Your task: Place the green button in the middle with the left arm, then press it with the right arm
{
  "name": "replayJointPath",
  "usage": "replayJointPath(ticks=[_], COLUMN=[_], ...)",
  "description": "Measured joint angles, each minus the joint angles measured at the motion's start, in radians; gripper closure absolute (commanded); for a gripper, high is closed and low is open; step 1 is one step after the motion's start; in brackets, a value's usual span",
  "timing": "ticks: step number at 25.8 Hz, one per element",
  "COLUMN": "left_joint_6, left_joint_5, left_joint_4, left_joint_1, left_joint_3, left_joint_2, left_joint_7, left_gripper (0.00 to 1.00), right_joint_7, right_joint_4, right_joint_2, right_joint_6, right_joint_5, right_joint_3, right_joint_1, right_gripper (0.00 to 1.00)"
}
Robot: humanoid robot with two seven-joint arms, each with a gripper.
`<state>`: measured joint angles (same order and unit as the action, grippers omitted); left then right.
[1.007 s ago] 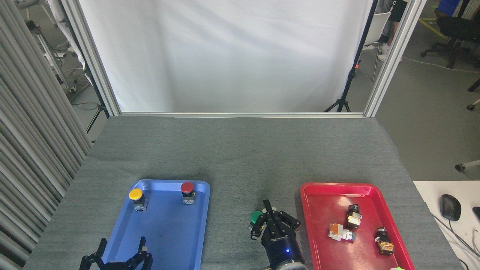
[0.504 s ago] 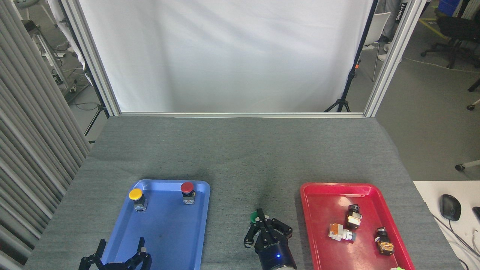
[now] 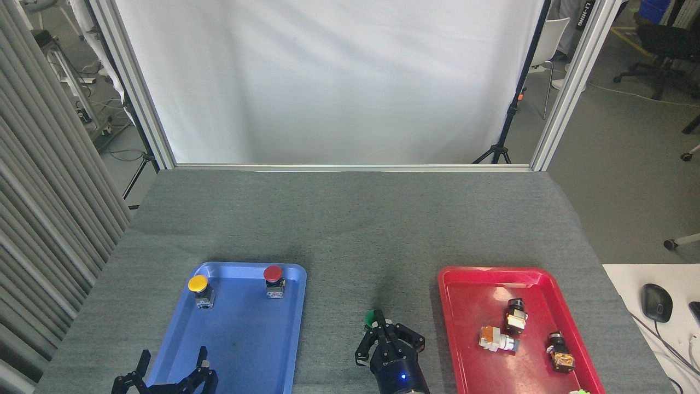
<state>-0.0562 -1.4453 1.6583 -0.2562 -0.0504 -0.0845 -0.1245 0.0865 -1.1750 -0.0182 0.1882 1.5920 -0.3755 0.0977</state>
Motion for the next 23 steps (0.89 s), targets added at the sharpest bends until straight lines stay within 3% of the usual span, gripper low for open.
replayJointPath(ticks=[5,8,10,12,13,16,23], left_joint_6=[0.001,0.001,0.001,0.001,0.001,0.001,0.001], left_joint_5=[0.000,0.000,0.000,0.000,0.000,0.000,0.000], left_joint_4=[0.000,0.000,0.000,0.000,0.000,0.000,0.001], left_joint_1=[0.000,0.000,0.000,0.000,0.000,0.000,0.000], left_joint_3=[0.000,0.000,0.000,0.000,0.000,0.000,0.000], left_joint_2=[0.000,0.000,0.000,0.000,0.000,0.000,0.001], left_joint_7=[0.000,0.000,0.000,0.000,0.000,0.000,0.000], left_gripper=[0.01,0.01,0.01,0.01,0.01,0.01,0.01], right_joint_7=[-0.008,0.034,0.049,0.053,0.054,0.056,0.059], right_joint_4=[-0.021,-0.052,-0.071,-0.086,-0.093,-0.102,-0.126], right_joint_2=[-0.009,-0.015,-0.016,-0.017,-0.017,-0.015,0.010], right_joint_6=[0.010,0.017,0.021,0.022,0.025,0.036,0.064], right_joint_5=[-0.008,-0.011,-0.013,-0.014,-0.014,-0.014,-0.012], right_joint_3=[0.011,0.017,0.020,0.029,0.039,0.069,0.110], right_joint_1=[-0.001,0.001,0.000,-0.003,-0.004,-0.007,-0.022], right_gripper=[0.94,0.81,0.63,0.18,0.05,0.00,0.00])
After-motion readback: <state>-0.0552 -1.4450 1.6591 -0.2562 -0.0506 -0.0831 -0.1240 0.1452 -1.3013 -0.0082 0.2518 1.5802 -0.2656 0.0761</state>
